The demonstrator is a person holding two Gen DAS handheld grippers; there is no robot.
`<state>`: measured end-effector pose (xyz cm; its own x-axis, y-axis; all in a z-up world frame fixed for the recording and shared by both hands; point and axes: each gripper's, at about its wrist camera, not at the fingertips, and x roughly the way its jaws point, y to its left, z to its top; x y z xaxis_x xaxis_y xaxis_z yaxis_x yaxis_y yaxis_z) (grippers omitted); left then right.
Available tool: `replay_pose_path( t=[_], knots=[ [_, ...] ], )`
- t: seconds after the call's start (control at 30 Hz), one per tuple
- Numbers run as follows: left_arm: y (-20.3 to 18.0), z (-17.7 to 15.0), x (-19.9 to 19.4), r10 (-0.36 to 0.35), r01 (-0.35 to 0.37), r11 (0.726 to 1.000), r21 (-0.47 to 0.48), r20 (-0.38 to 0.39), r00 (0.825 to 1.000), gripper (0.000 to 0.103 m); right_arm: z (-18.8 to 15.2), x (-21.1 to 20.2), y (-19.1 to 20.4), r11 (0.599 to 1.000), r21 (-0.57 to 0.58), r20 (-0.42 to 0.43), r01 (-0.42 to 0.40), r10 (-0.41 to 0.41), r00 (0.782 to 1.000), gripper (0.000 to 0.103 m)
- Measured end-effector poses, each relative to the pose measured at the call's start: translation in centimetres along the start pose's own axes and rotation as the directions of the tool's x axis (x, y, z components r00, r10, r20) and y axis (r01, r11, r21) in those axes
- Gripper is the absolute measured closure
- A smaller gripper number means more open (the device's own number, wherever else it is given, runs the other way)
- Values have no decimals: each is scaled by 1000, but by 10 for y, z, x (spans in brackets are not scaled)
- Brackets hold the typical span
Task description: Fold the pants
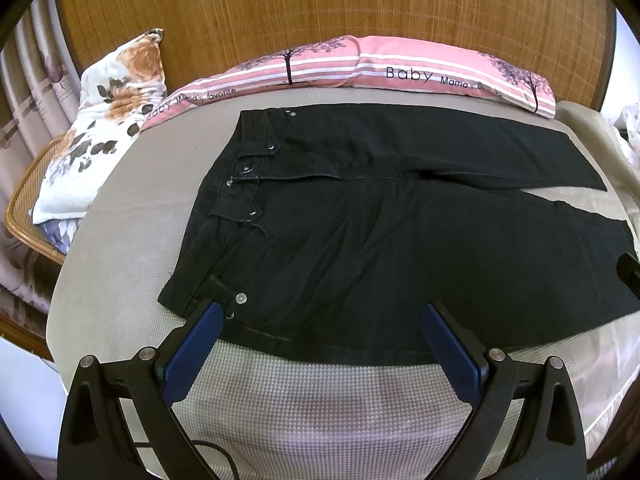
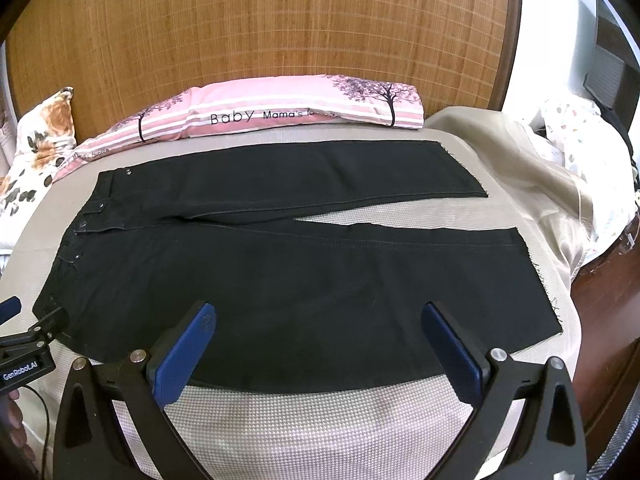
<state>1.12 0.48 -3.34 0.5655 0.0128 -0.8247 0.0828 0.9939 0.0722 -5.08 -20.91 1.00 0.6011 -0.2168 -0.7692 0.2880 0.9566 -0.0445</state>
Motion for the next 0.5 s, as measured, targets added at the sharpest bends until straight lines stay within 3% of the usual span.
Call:
replay_pose_path(
  t=[0.5],
  knots=[
    [-1, 0, 2, 3, -3, 1000, 3, -2, 1000, 4, 1, 0, 3, 1000, 2, 2, -4, 4, 1000, 2]
  ],
)
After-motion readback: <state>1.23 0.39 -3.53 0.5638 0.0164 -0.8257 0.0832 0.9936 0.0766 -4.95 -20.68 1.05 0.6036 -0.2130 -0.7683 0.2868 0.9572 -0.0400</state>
